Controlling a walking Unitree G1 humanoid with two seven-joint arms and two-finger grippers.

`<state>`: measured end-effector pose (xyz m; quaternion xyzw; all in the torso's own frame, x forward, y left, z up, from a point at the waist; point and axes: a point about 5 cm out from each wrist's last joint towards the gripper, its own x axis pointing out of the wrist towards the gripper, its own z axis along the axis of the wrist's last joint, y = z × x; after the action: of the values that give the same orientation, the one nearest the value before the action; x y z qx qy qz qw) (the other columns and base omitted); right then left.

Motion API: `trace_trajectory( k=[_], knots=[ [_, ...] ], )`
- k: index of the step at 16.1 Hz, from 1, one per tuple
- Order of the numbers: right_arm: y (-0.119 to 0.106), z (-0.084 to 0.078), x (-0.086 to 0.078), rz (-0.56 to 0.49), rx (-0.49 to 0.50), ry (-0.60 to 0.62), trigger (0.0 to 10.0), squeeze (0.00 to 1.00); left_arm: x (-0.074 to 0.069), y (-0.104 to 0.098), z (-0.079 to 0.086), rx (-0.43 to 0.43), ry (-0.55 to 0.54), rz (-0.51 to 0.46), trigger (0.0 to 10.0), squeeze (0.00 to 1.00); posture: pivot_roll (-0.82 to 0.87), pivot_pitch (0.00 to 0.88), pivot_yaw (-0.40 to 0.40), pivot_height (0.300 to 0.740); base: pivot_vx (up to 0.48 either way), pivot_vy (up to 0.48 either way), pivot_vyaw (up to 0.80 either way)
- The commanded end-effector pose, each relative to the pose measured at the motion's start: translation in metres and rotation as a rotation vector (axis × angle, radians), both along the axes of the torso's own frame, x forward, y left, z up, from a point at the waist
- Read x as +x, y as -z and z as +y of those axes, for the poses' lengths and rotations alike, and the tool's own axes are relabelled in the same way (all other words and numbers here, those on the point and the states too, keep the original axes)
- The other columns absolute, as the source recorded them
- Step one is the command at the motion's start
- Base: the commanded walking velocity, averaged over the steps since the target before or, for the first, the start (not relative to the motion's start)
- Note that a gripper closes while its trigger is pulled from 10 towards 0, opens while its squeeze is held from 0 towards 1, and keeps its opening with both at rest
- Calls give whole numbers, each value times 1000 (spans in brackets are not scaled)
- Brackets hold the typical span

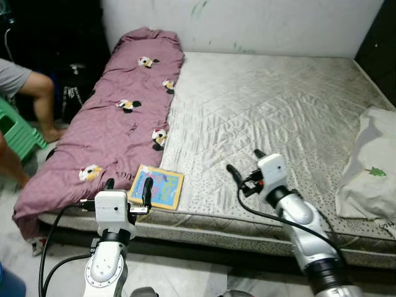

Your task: Clean up the room

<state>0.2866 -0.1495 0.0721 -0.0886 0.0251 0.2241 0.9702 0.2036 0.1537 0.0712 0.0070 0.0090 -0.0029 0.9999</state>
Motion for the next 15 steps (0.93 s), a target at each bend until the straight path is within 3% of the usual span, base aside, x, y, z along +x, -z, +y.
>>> trace_trajectory(
  k=[1, 3, 10, 15],
  knots=[
    [-3, 3, 3, -17, -6, -14, 10000, 0, 0, -2, 2, 7, 12, -11, 10000, 0, -41, 0, -10, 740, 0, 0, 0],
    [-3, 4, 3, -16, -5, -18, 10000, 0, -1, -2, 3, 7, 13, -12, 10000, 0, -38, 0, -9, 740, 0, 0, 0],
    [-3, 5, 3, -11, 21, -10, 10000, 0, -2, -2, 3, -1, 35, -13, 10000, 0, -36, 0, -3, 740, 312, 0, 0],
    [-2, 4, 2, -1, 21, -2, 10000, 0, -3, 2, 4, 2, 20, 5, 10000, 0, -36, 0, -3, 740, 119, 0, -510]
  ],
)
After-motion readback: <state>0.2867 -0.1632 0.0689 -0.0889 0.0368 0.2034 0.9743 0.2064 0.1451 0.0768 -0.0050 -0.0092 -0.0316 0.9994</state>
